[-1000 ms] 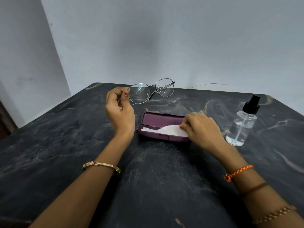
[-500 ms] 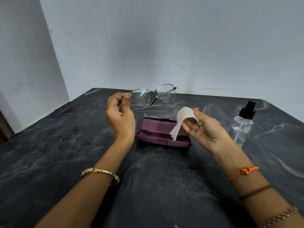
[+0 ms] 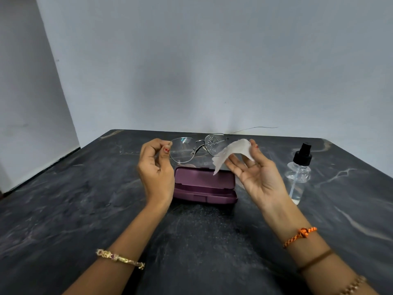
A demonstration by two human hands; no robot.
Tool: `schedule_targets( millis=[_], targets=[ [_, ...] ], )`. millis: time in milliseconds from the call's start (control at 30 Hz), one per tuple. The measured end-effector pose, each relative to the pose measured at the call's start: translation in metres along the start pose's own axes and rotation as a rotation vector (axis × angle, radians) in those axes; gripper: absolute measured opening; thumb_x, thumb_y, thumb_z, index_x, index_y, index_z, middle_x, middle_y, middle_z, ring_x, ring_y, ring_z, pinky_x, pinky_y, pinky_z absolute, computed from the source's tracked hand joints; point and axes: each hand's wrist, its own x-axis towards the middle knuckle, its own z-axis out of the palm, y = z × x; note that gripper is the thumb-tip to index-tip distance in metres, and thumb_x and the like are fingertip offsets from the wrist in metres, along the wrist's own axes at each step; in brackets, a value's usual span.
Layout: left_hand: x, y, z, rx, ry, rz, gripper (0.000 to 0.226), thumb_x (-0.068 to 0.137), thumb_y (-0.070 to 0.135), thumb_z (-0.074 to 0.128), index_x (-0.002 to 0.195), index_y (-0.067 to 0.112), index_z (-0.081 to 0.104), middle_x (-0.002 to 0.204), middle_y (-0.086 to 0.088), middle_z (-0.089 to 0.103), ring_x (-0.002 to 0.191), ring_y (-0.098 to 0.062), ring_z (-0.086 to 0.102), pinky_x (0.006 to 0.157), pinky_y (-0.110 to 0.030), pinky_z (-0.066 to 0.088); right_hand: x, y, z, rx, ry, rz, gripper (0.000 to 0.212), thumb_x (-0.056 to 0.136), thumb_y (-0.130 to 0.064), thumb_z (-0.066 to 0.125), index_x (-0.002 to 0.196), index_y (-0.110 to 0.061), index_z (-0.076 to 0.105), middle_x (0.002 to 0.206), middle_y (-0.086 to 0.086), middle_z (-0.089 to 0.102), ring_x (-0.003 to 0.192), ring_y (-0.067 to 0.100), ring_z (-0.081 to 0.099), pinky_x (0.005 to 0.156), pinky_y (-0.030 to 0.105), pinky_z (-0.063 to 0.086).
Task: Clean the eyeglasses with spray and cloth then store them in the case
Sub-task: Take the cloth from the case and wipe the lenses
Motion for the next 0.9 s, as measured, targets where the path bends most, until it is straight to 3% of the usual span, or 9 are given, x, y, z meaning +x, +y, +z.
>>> schedule_targets(
  millis=[133, 300, 400, 533, 633, 700, 800, 900],
  targets=[
    [-0.005, 0.001, 0.002, 0.016, -0.042, 0.037, 0.028, 0.087, 0.003, 0.05, 0.078, 0.028, 0.055, 0.084, 0.01, 0.054, 0.077, 0.006, 0.055, 0.072, -0.008, 0.044, -0.001, -0.001, -0.002, 0.085, -0.058, -0.006, 0.014, 0.091, -0.018, 0.047, 0.087, -0.012, 0.059, 0.09, 0.012, 0.06, 0.098, 0.031, 0.056, 0.106, 0.05, 0.036],
    [-0.007, 0.002, 0.002, 0.021, -0.056, 0.049, 0.029, 0.087, 0.001, 0.05, 0.079, 0.028, 0.054, 0.085, 0.01, 0.054, 0.079, 0.0, 0.055, 0.073, -0.009, 0.045, -0.003, -0.003, -0.003, 0.187, -0.142, 0.003, 0.021, 0.067, -0.02, 0.049, 0.079, -0.008, 0.061, 0.081, 0.011, 0.065, 0.091, 0.028, 0.059, 0.098, 0.045, 0.041],
    [-0.007, 0.004, 0.003, 0.019, -0.078, 0.069, 0.023, 0.086, 0.006, 0.05, 0.08, 0.028, 0.054, 0.085, 0.01, 0.053, 0.079, -0.001, 0.054, 0.073, -0.009, 0.044, -0.003, -0.002, -0.001, 0.149, -0.081, -0.023, 0.016, 0.08, -0.007, 0.044, 0.077, -0.008, 0.06, 0.068, 0.008, 0.068, 0.082, 0.024, 0.063, 0.098, 0.042, 0.045],
    [-0.012, 0.006, 0.005, 0.024, -0.129, 0.091, 0.02, 0.084, 0.01, 0.05, 0.081, 0.029, 0.055, 0.085, 0.008, 0.053, 0.079, -0.003, 0.053, 0.075, -0.013, 0.046, -0.003, 0.003, 0.001, -0.003, -0.014, -0.13, 0.019, 0.086, 0.004, 0.048, 0.082, -0.012, 0.059, 0.074, 0.006, 0.069, 0.061, 0.012, 0.069, 0.066, 0.027, 0.058],
    [-0.014, 0.007, 0.006, 0.027, -0.156, 0.116, 0.02, 0.084, 0.01, 0.05, 0.083, 0.029, 0.055, 0.086, 0.007, 0.053, 0.08, -0.003, 0.053, 0.075, -0.013, 0.046, -0.005, 0.003, 0.0, -0.059, 0.007, -0.202, 0.024, 0.084, 0.008, 0.051, 0.082, -0.015, 0.057, 0.086, 0.005, 0.063, 0.073, 0.014, 0.065, 0.06, 0.023, 0.057],
    [-0.014, 0.008, 0.006, 0.038, -0.17, 0.132, 0.021, 0.084, 0.009, 0.05, 0.083, 0.03, 0.055, 0.086, 0.008, 0.053, 0.08, -0.005, 0.053, 0.074, -0.012, 0.046, -0.004, 0.004, -0.001, -0.077, 0.04, -0.241, 0.029, 0.081, 0.013, 0.052, 0.083, -0.016, 0.055, 0.084, 0.003, 0.058, 0.076, 0.015, 0.061, 0.056, 0.021, 0.056],
    [-0.016, 0.008, 0.006, 0.043, -0.178, 0.134, 0.016, 0.084, 0.009, 0.05, 0.085, 0.024, 0.056, 0.086, 0.008, 0.053, 0.08, -0.005, 0.053, 0.073, -0.011, 0.045, -0.003, 0.005, -0.001, -0.026, 0.091, -0.224, 0.032, 0.077, 0.015, 0.057, 0.084, -0.015, 0.05, 0.08, 0.001, 0.052, 0.065, 0.011, 0.062, 0.053, 0.02, 0.057],
    [-0.017, 0.009, 0.007, 0.042, -0.184, 0.12, 0.012, 0.084, 0.009, 0.05, 0.086, 0.018, 0.056, 0.086, 0.007, 0.052, 0.08, -0.005, 0.053, 0.074, -0.011, 0.045, -0.005, 0.005, -0.001, 0.017, 0.069, -0.153, 0.019, 0.079, 0.01, 0.058, 0.085, -0.007, 0.054, 0.069, 0.004, 0.067, 0.055, 0.01, 0.067, 0.049, 0.017, 0.055]
  ],
)
